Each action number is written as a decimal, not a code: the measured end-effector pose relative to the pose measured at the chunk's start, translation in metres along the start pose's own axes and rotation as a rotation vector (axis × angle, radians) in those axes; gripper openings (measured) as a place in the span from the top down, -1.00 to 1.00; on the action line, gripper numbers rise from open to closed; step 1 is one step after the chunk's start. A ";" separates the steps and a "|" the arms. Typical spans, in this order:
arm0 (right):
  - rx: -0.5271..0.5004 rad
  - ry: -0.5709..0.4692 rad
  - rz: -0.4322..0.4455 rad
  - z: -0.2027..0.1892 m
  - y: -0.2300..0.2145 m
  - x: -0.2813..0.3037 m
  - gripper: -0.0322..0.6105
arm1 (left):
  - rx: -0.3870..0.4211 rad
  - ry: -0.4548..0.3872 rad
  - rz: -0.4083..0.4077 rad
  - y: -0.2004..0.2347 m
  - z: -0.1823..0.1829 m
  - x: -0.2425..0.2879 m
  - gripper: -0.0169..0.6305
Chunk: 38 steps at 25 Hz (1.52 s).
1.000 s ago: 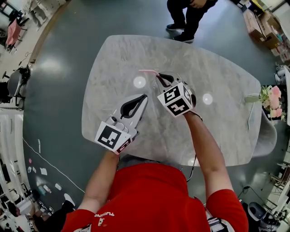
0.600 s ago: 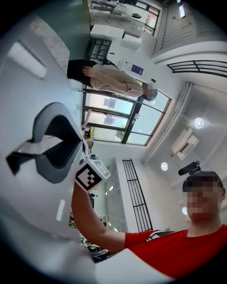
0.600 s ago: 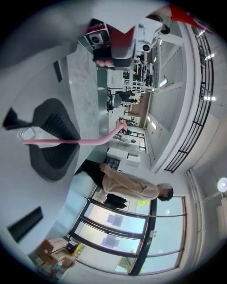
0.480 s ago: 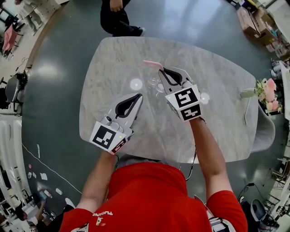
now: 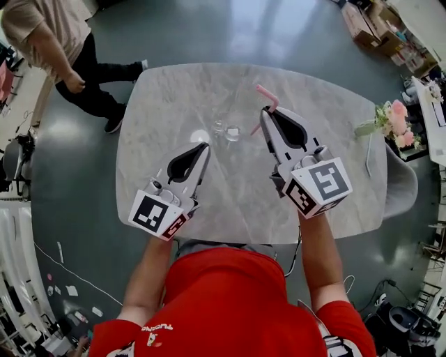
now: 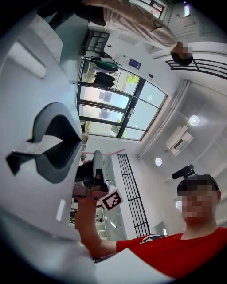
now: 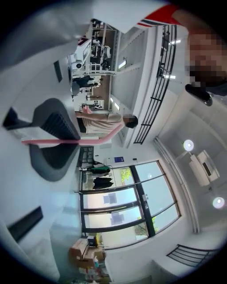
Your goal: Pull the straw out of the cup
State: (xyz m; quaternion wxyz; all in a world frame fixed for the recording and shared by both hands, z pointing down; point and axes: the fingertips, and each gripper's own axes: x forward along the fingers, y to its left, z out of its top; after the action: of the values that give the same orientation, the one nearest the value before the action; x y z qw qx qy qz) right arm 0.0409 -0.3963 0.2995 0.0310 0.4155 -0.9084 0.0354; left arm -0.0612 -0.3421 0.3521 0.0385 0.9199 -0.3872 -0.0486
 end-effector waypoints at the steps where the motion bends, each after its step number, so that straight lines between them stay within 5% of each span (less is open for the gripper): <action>1: 0.016 -0.017 -0.005 0.005 0.001 -0.009 0.84 | 0.001 -0.004 -0.009 -0.003 0.003 0.000 0.93; 18: 0.311 -0.237 -0.106 0.027 0.011 -0.122 0.84 | 0.001 -0.041 -0.060 -0.035 0.034 -0.024 0.93; 38: 0.334 -0.257 -0.095 0.022 0.009 -0.133 0.85 | 0.030 -0.046 -0.058 -0.045 0.042 -0.025 0.93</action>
State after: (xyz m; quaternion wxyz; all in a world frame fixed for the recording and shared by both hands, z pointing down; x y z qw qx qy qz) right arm 0.1198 -0.2923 0.2657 -0.1528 0.4585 -0.8657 0.1304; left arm -0.0516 -0.2940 0.3070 0.0144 0.9299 -0.3616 -0.0652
